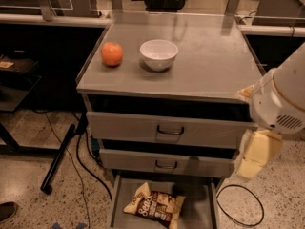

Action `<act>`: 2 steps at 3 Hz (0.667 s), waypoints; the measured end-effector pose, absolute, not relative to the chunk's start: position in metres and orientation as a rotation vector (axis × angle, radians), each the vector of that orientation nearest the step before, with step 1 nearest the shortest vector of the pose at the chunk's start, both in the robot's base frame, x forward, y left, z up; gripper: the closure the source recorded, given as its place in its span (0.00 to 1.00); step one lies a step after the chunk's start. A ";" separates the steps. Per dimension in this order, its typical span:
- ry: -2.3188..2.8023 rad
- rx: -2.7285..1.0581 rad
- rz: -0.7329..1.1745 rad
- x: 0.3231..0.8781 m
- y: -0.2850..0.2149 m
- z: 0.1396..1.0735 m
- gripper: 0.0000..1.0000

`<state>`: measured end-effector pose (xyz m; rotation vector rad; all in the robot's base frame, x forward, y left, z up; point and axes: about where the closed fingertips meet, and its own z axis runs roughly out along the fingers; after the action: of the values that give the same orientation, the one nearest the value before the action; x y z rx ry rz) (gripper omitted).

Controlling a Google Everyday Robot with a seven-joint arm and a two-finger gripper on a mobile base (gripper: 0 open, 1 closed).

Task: Pick brown chip bag from bottom drawer and place on counter

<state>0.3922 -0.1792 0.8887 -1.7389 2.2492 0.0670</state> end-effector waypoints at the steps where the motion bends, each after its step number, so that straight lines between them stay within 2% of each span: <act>1: 2.248 -1.738 0.066 0.393 -0.179 0.889 0.00; 2: 2.248 -1.762 0.121 0.383 -0.173 0.861 0.00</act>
Offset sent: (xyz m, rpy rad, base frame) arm -0.0289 0.0177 -0.0839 0.0585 0.1051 0.0556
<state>0.3828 -0.1728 0.8613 -1.7620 2.2477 0.1213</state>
